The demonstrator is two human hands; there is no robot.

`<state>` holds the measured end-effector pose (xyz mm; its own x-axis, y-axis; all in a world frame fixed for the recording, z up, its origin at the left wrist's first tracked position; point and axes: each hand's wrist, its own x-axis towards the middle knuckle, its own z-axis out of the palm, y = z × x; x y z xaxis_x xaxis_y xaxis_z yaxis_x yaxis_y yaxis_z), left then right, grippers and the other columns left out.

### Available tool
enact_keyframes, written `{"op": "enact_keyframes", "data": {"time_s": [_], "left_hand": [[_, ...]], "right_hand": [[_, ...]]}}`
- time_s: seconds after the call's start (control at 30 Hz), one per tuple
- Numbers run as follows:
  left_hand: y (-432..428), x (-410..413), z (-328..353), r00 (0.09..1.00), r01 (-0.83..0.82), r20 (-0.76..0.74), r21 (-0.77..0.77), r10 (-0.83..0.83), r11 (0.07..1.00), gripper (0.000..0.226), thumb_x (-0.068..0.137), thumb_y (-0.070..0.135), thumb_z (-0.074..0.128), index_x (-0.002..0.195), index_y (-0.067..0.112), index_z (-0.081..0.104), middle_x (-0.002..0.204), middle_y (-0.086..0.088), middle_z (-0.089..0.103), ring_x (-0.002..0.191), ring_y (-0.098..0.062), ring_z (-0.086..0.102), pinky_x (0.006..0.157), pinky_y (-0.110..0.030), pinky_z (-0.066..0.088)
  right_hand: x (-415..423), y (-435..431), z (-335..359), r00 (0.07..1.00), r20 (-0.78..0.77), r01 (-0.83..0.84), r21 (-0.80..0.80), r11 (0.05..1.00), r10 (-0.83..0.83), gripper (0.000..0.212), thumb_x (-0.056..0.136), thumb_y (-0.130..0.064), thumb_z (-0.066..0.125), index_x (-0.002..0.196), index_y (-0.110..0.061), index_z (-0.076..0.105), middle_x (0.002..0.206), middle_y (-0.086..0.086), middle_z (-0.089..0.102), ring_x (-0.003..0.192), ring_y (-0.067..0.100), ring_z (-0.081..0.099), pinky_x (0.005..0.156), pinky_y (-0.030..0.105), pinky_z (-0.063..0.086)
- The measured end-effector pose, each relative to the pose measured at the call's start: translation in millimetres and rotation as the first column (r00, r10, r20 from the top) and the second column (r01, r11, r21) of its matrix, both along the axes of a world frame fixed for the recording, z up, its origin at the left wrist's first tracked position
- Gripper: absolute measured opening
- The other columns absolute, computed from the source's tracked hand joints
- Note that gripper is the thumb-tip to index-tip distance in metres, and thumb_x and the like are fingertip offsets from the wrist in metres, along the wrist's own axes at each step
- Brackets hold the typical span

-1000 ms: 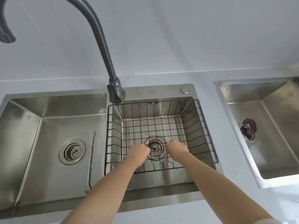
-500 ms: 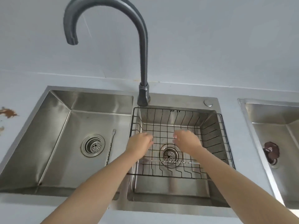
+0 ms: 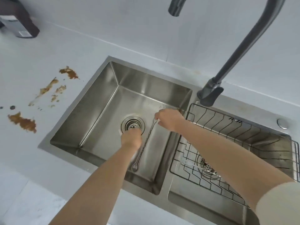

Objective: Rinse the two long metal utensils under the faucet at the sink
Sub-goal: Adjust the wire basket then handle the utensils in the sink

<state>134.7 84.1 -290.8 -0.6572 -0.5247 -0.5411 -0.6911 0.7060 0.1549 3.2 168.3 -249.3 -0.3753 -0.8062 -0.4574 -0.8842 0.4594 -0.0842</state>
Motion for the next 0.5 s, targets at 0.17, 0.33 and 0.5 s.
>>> {"op": "enact_keyframes", "data": {"time_s": [0.17,0.33,0.5], "left_hand": [[5.6,1.3,-42.1,0.990,-0.008,0.144,0.113,-0.009,0.994,0.027,0.087,0.000,0.048,0.111,0.006,0.058,0.119,-0.012,0.063,0.112,-0.029,0.059,0.084,-0.033,0.049],[7.8,3.4,-72.7,0.986,-0.064,0.165,0.185,0.034,0.981,0.032,0.087,0.000,0.043,0.116,0.007,0.054,0.125,-0.012,0.058,0.117,-0.030,0.054,0.091,-0.034,0.046],[7.8,0.9,-85.3,0.985,-0.069,0.171,0.211,0.033,0.975,0.030,0.085,0.004,0.049,0.114,0.007,0.056,0.122,-0.012,0.060,0.115,-0.030,0.056,0.089,-0.033,0.048]], "right_hand": [[10.8,-30.9,-59.7,0.977,-0.026,-0.205,0.184,0.961,0.213,0.034,0.091,0.000,0.039,0.121,-0.008,0.053,0.122,0.010,0.055,0.114,0.030,0.054,0.077,0.035,0.044],[16.5,-40.2,-98.9,0.961,-0.020,-0.264,0.228,0.937,0.275,0.036,0.091,0.004,0.038,0.124,-0.005,0.051,0.125,0.013,0.052,0.115,0.032,0.054,0.082,0.039,0.047],[21.2,-45.6,-116.4,0.964,-0.019,-0.254,0.225,0.941,0.265,0.037,0.091,0.004,0.038,0.126,-0.003,0.047,0.127,0.016,0.049,0.115,0.034,0.054,0.083,0.041,0.047]]}}
